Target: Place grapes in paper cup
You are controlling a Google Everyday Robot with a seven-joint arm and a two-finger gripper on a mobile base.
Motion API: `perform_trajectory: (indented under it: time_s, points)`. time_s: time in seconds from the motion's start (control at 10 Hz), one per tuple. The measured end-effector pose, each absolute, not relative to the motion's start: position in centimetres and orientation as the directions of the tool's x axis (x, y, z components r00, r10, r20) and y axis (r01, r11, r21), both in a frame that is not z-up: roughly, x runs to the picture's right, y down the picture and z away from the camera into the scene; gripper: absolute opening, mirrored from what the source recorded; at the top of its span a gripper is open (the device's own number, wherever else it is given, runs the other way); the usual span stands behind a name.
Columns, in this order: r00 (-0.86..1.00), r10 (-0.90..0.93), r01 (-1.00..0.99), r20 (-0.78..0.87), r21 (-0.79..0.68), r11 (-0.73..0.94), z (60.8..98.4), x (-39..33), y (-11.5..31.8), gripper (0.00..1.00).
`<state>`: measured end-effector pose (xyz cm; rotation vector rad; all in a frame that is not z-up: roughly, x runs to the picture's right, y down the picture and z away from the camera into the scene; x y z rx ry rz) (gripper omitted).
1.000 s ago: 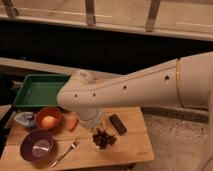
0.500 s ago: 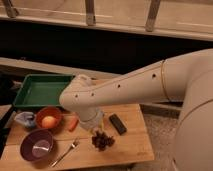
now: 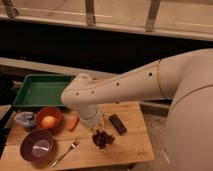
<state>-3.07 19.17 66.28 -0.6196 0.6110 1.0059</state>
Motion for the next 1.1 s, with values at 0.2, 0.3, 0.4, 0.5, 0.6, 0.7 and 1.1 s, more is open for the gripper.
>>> perform_trajectory:
  time_s: [0.2, 0.3, 0.4, 0.5, 0.6, 0.7, 1.1]
  points:
    - [0.415, 0.557, -0.895, -0.719, -0.211, 0.394, 66.9, -3.6, 19.7, 0.31]
    - [0.42, 0.552, -0.893, -0.72, -0.221, 0.391, 67.1, -3.9, 20.0, 0.41]
    - [0.424, 0.548, -0.892, -0.721, -0.229, 0.389, 67.3, -4.1, 20.3, 0.5]
    - [0.427, 0.545, -0.892, -0.722, -0.235, 0.386, 67.4, -4.2, 20.5, 0.59]
    - [0.428, 0.542, -0.891, -0.723, -0.24, 0.384, 67.5, -4.3, 20.7, 0.68]
    - [0.428, 0.542, -0.892, -0.723, -0.242, 0.382, 67.5, -4.4, 20.7, 0.77]
    - [0.437, 0.555, -0.889, -0.707, -0.247, 0.386, 67.1, -4.9, 20.0, 0.8]
